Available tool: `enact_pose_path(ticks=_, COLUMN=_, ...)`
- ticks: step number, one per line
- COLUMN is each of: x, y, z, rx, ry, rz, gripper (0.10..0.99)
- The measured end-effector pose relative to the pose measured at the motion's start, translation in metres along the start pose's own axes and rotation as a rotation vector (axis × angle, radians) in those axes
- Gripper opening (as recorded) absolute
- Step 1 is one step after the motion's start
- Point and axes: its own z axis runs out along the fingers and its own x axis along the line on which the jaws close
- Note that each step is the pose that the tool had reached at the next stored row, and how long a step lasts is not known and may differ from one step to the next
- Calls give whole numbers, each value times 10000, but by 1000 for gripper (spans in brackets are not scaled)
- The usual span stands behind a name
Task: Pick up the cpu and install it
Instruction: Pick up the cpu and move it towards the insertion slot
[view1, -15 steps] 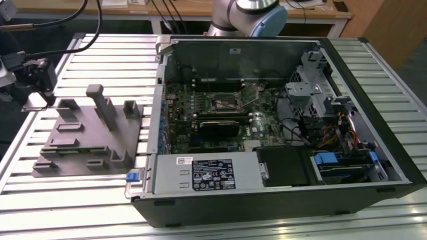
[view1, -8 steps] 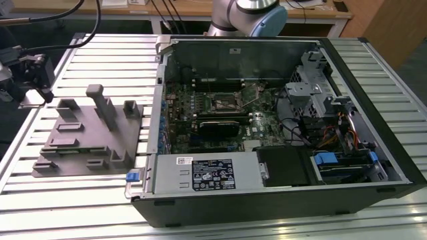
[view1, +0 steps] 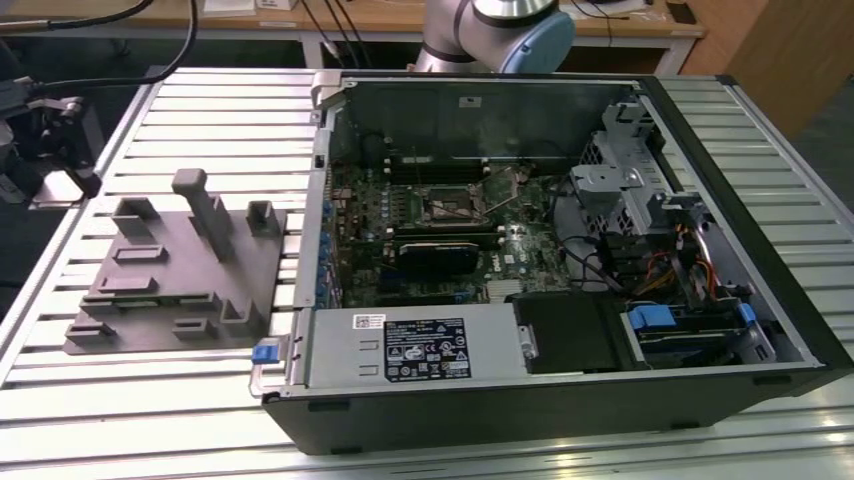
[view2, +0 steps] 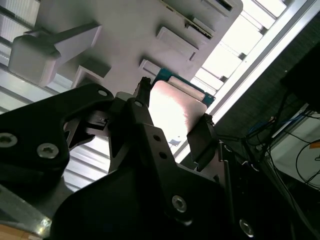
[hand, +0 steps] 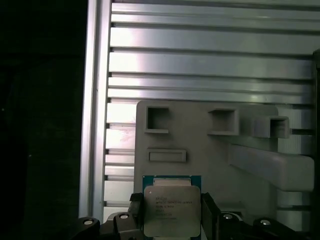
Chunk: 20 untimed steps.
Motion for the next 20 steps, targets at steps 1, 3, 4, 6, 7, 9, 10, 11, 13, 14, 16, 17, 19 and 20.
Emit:
enact_pose_path(ticks=1, x=0, y=1, z=-17, rx=0, ry=0, rz=0, gripper=545)
enact_pose_path(ticks=3, x=-1, y=2, z=-47, rx=-1, ry=0, rz=0, gripper=545)
enact_pose_path(ticks=4, x=-1, y=2, z=-63, rx=-1, ry=0, rz=0, gripper=545)
enact_pose_path(ticks=6, x=-2, y=3, z=-91, rx=-1, ry=0, rz=0, gripper=545)
enact_pose_path(ticks=7, x=-2, y=4, z=-103, rx=-2, ry=0, rz=0, gripper=545)
enact_pose_path(ticks=9, x=-2, y=5, z=-130, rx=-3, ry=0, rz=0, gripper=545)
enact_pose_path(ticks=10, x=-3, y=5, z=-143, rx=-3, ry=1, rz=0, gripper=545)
enact_pose_path(ticks=11, x=-3, y=6, z=-154, rx=-4, ry=0, rz=0, gripper=545)
enact_pose_path(ticks=13, x=-3, y=7, z=-178, rx=-5, ry=-1, rz=0, gripper=545)
enact_pose_path(ticks=14, x=-4, y=7, z=-190, rx=-5, ry=0, rz=0, gripper=545)
enact_pose_path(ticks=16, x=-4, y=8, z=-215, rx=-5, ry=0, rz=1, gripper=545)
enact_pose_path(ticks=17, x=-4, y=9, z=-227, rx=-5, ry=0, rz=0, gripper=545)
enact_pose_path(ticks=19, x=-4, y=10, z=-252, rx=-6, ry=0, rz=1, gripper=545)
enact_pose_path(ticks=20, x=-5, y=10, z=-264, rx=-6, ry=0, rz=0, gripper=545)
